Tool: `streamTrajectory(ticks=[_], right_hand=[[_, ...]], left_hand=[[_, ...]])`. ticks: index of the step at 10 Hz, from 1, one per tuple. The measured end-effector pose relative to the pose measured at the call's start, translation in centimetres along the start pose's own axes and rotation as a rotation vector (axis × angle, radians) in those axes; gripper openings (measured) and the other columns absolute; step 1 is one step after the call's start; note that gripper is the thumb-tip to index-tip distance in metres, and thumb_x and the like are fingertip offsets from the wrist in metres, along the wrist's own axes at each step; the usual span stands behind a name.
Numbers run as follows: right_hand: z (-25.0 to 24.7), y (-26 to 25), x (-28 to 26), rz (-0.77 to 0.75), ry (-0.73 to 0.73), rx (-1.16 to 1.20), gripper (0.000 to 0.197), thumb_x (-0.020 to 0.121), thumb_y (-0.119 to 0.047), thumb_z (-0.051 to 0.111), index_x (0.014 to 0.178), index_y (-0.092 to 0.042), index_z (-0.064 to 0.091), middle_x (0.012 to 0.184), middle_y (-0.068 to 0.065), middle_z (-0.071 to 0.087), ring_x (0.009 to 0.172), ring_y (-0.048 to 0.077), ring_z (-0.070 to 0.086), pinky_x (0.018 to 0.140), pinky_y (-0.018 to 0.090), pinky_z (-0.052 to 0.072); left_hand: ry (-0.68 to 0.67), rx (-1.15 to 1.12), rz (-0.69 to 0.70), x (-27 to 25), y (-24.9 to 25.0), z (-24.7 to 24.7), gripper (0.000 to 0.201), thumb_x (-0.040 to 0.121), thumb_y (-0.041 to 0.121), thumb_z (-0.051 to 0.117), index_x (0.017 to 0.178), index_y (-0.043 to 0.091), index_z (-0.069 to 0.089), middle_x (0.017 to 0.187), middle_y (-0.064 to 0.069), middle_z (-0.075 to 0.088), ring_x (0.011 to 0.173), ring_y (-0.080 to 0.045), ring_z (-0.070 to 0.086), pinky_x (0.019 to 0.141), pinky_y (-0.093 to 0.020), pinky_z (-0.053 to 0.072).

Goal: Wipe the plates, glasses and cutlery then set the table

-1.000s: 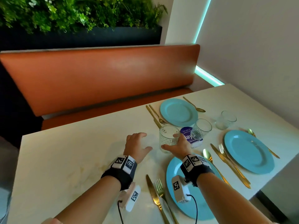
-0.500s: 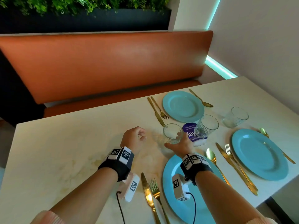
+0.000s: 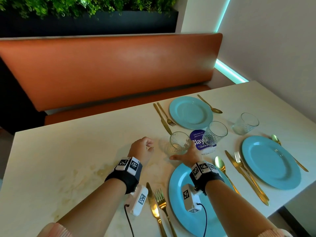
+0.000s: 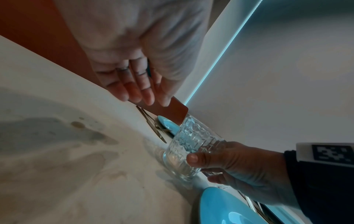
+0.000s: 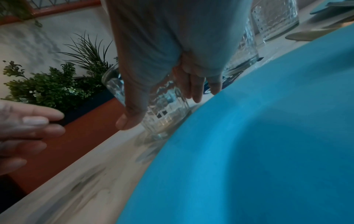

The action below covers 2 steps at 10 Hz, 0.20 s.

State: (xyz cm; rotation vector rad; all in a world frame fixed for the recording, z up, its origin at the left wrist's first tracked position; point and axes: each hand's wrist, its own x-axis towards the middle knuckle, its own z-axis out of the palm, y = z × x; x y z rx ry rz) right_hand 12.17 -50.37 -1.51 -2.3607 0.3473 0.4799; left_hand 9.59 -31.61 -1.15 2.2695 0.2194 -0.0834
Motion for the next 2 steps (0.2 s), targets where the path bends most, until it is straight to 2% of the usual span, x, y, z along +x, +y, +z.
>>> streamTrajectory(ticks=[1, 2], right_hand=[[-0.77, -0.24, -0.76, 0.016, -0.02, -0.063, 0.108, 0.065, -0.026, 0.083, 0.146, -0.012, 0.014, 0.14, 0.013, 0.044, 0.131, 0.029, 0.04, 0.107, 0.039, 0.035], [-1.57, -0.43, -1.14, 0.016, 0.013, -0.044, 0.107, 0.069, -0.018, 0.081, 0.148, -0.011, 0.009, 0.145, 0.011, 0.04, 0.136, 0.028, 0.035, 0.11, 0.036, 0.031]], left_hand=[[-0.04, 0.001, -0.032, -0.57, -0.05, -0.18, 0.025, 0.088, 0.015, 0.062, 0.113, 0.01, 0.062, 0.113, -0.005, 0.066, 0.102, -0.02, 0.061, 0.081, -0.016, 0.039], [-0.045, -0.021, -0.072, -0.77, -0.25, -0.71, 0.027, 0.089, 0.017, 0.061, 0.115, 0.012, 0.061, 0.116, -0.003, 0.065, 0.103, -0.019, 0.06, 0.081, -0.016, 0.039]])
